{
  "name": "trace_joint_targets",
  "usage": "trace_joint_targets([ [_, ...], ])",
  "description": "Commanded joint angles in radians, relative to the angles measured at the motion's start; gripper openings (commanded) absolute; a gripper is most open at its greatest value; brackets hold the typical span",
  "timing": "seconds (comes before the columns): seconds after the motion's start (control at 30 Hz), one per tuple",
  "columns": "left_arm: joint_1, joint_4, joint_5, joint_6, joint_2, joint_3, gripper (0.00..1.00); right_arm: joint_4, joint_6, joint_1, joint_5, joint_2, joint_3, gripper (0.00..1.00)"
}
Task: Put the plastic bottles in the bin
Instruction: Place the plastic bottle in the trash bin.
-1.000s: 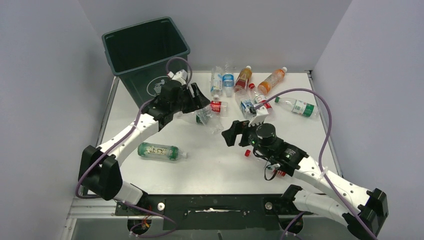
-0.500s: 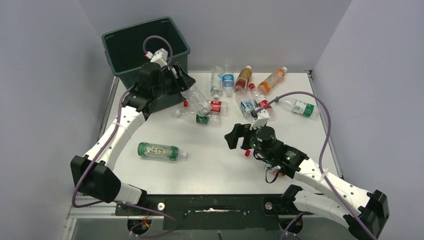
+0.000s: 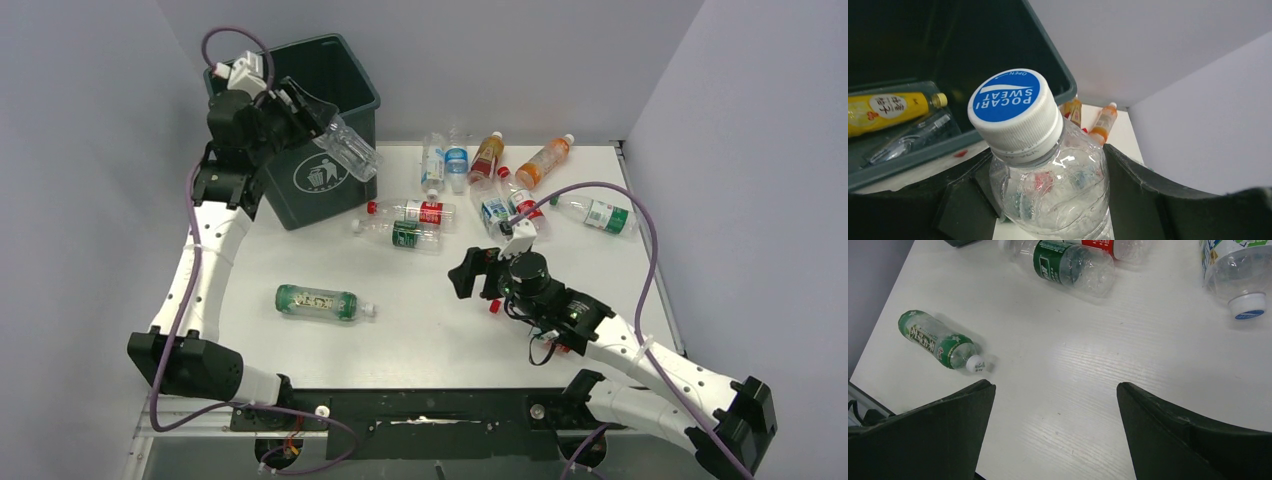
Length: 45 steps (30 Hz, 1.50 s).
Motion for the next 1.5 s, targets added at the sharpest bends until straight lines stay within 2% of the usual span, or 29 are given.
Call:
trace_joint_targets([
  [0.0,0.068,0.086,0.049,-0.021,0.001,0.120,0.48,0.044,0.002,0.004,0.009,0.010,0.009,0.98],
  [0.23,0.194,0.163,0.086,-0.090,0.032,0.167,0.48,0.054,0.006,0.004,-0.003,0.022,0.000,0.98],
  [0.57,0.347,0.288,0.092,-0.165,0.082,0.130,0.48,0.098,0.013,0.007,-0.046,0.068,-0.012,0.98],
  [1.07,0.367,0.281,0.054,-0.120,0.178,0.087,0.54,0.158,-0.001,0.009,-0.113,0.160,-0.003,0.98],
  [1.37,0.367,0.092,0.044,-0.027,0.239,0.188,0.67,0.221,-0.020,0.018,-0.195,0.253,0.014,0.98],
  [1.47,0.367,0.053,0.041,-0.005,0.243,0.201,0.75,0.231,-0.027,0.034,-0.218,0.297,0.040,0.98],
])
